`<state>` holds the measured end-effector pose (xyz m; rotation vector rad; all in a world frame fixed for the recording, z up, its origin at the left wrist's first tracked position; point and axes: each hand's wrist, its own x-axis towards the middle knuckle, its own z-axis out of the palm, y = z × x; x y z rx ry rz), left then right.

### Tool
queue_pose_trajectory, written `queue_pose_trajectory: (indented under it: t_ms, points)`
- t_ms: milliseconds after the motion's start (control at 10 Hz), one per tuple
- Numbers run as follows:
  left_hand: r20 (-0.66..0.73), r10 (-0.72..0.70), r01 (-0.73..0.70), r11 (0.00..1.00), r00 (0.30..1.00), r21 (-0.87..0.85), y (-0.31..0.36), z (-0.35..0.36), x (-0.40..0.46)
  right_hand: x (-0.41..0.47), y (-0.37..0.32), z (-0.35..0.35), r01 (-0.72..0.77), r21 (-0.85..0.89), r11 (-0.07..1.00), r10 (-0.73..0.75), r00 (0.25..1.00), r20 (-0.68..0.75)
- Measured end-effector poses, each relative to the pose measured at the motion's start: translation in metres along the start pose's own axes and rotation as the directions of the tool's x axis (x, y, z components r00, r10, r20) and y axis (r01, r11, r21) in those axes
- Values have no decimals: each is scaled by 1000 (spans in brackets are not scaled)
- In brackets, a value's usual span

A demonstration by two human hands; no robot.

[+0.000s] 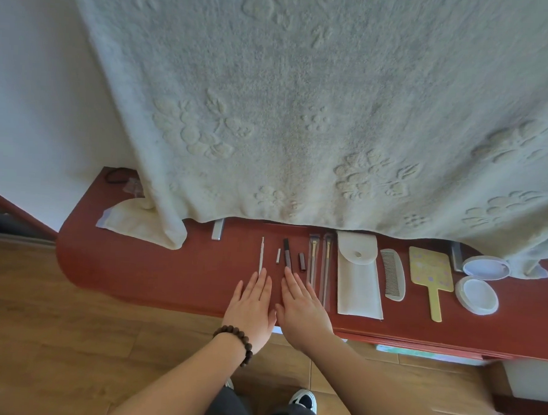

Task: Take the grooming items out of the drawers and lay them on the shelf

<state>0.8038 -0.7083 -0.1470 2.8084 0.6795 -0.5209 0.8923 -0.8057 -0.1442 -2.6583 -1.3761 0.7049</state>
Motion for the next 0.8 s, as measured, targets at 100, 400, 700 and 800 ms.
queue_pose_trajectory:
  t_ms: [100,400,700,800]
  points:
    - [-1,36,-36,999,999,-5,-8,1,4,2,-9,2,-42,25,999,42,999,6]
    - [-5,112,-112,994,994,13,-25,-2,15,6,-23,4,-131,82,988,132,991,-3]
    - [-20,98,-99,995,995,-14,-24,-6,8,0,-22,-3,-143,135,981,153,986,-67]
    - [-57,65,-67,997,996,-28,-21,-12,4,-9,-11,-10,-182,152,971,201,971,-125]
